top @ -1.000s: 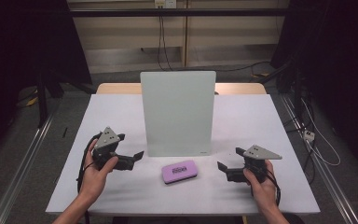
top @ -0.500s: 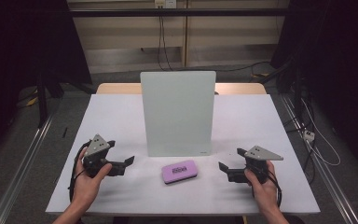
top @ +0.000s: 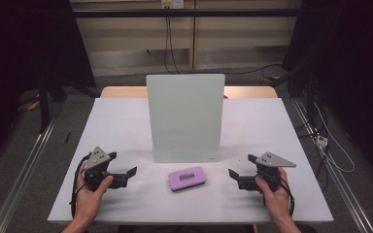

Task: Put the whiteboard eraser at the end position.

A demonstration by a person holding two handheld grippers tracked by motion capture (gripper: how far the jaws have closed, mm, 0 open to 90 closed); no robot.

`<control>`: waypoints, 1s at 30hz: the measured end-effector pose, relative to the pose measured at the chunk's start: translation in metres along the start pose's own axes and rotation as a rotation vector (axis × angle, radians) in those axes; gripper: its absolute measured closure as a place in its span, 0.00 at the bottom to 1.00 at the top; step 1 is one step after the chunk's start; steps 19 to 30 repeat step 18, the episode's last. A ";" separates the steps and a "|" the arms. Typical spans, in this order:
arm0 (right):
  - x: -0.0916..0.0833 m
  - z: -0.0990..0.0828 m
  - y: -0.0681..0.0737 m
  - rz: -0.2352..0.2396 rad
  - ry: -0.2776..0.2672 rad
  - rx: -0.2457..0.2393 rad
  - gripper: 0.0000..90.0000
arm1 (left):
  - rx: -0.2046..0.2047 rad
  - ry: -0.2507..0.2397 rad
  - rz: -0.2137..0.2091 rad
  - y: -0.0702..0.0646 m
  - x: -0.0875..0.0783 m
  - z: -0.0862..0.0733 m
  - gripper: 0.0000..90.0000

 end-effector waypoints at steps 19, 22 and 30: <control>-0.001 -0.001 -0.003 -0.010 0.004 0.010 0.07 | 0.002 -0.022 -0.002 0.001 -0.003 -0.003 0.06; -0.001 -0.001 -0.003 -0.010 0.004 0.010 0.07 | 0.002 -0.022 -0.002 0.001 -0.003 -0.003 0.06; -0.001 -0.001 -0.003 -0.010 0.004 0.010 0.07 | 0.002 -0.022 -0.002 0.001 -0.003 -0.003 0.06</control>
Point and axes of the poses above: each handheld gripper's, and its own axes: x roughly forward along the jaws, z roughly out of its top, y roughly to its left, the point moved 8 cm from there along x, roughly forward along the jaws, and after that the axes turned 7 degrees about y, right-handed, at the moved point
